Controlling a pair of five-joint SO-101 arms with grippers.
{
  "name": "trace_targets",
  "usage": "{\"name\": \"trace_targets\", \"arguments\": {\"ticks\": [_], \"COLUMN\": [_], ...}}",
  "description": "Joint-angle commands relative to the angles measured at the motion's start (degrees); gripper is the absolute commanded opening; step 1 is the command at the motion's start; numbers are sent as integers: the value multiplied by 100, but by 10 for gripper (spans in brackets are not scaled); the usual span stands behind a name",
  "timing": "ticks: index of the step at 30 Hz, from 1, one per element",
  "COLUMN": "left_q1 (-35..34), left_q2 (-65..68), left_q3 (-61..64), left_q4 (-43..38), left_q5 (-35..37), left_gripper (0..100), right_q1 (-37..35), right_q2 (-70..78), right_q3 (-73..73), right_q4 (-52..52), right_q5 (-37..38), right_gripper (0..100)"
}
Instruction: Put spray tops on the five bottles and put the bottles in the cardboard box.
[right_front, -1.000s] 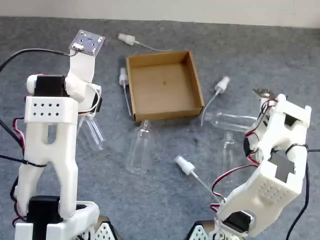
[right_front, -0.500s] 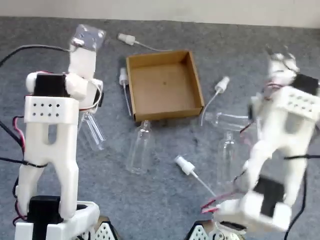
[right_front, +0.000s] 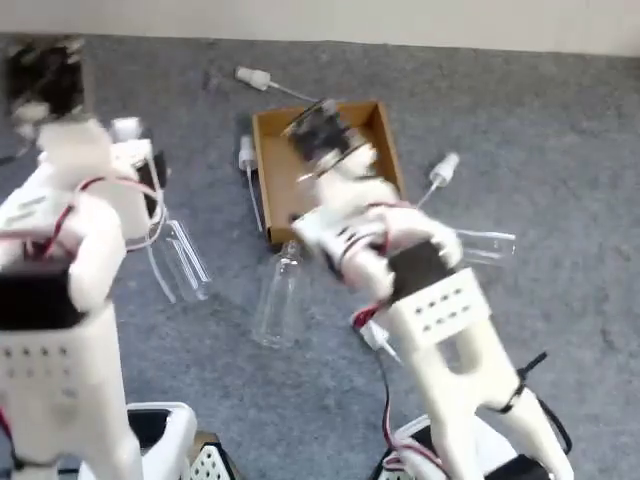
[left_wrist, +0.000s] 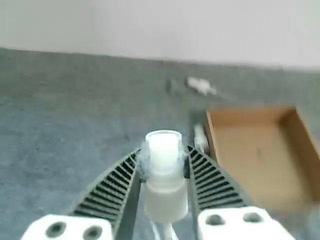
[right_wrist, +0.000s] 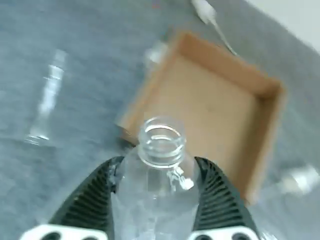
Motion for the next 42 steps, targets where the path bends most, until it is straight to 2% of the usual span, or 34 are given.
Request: {"name": "trace_targets", "arguments": {"ticks": [1, 6, 11, 17, 26, 32, 37, 42], "left_q1": [-505, -857, -848, -716, -145, 207, 277, 224], "left_q2": [-1244, -2659, -3565, -3785, -3776, -3785, -3785, -3785], "left_q3": [1622, 3284, 3890, 3890, 3943, 4400, 4611, 4356], "left_q4": [-1530, -2822, -3068, -3235, -3244, -3262, -3270, -3560], "left_q5": [782, 1723, 2092, 2127, 2110, 2092, 1952, 1934], "left_gripper": [3, 3, 3, 3, 3, 3, 3, 3], "right_q1": [-479, -1068, -1613, -1719, -1719, -1719, -1692, -1719], "right_q2": [-321, -382, -382, -391, -391, -391, -505, -1288], "right_q3": [593, 1279, 1560, 2158, 2237, 2220, 2220, 2492], "right_q4": [-1033, -1385, -1587, -2255, -2264, -2246, -2246, -2229], "right_q5": [-70, -62, -79, -70, -70, -97, -97, -70], "right_gripper": [5, 5, 5, 4, 4, 4, 4, 4]}}
